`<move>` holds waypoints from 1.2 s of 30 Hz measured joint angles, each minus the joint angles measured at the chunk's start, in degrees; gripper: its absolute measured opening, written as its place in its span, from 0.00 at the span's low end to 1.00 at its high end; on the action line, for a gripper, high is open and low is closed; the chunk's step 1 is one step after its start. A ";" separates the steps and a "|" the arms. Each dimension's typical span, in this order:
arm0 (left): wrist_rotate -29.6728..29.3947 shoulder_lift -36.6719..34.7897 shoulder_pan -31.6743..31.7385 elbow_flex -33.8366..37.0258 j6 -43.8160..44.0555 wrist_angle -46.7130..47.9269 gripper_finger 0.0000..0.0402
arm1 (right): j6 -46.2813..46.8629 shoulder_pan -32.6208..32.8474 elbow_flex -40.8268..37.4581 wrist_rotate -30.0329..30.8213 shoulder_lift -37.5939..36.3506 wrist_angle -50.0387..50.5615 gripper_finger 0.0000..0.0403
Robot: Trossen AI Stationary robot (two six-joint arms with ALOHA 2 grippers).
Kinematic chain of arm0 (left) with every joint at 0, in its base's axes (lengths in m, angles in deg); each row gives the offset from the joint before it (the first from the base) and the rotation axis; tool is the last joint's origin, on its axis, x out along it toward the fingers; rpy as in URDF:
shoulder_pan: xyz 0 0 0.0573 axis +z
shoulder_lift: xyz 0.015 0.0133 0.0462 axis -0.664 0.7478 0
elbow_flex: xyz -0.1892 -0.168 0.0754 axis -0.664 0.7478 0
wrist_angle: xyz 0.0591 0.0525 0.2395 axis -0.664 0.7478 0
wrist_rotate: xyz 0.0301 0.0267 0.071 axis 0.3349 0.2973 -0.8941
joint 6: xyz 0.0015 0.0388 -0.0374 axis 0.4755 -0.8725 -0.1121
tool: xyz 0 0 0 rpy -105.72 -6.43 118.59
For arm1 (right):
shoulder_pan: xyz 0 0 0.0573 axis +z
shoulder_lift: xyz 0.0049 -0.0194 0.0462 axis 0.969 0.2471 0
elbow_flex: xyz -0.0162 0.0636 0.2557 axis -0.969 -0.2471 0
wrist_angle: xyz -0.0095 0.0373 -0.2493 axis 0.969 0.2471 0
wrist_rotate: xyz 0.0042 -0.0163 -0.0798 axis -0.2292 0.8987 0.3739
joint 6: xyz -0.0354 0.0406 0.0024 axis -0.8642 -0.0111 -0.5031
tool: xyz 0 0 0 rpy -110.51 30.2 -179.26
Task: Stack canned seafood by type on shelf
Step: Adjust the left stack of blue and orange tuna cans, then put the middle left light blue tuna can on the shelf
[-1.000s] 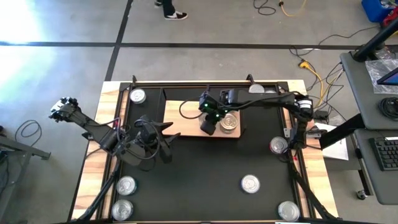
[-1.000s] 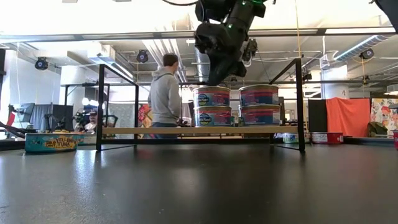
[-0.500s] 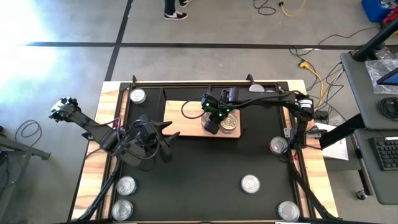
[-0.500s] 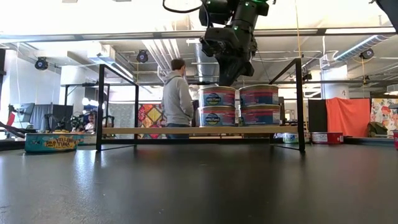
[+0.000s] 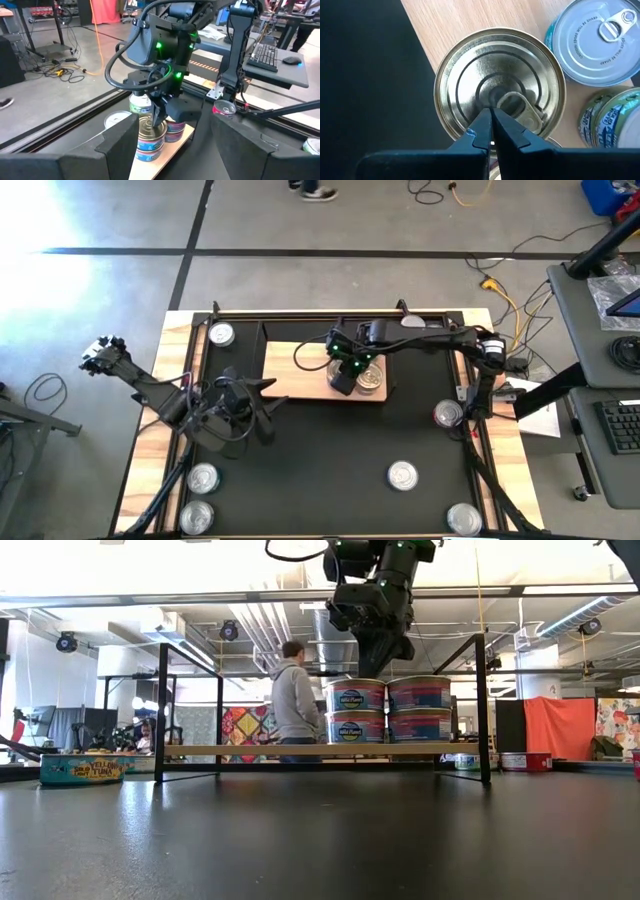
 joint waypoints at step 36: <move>41.95 2.64 2.32 20.02 63.49 40.68 0.58 | 13.46 27.27 1.09 3.09 -8.43 -1.03 0.02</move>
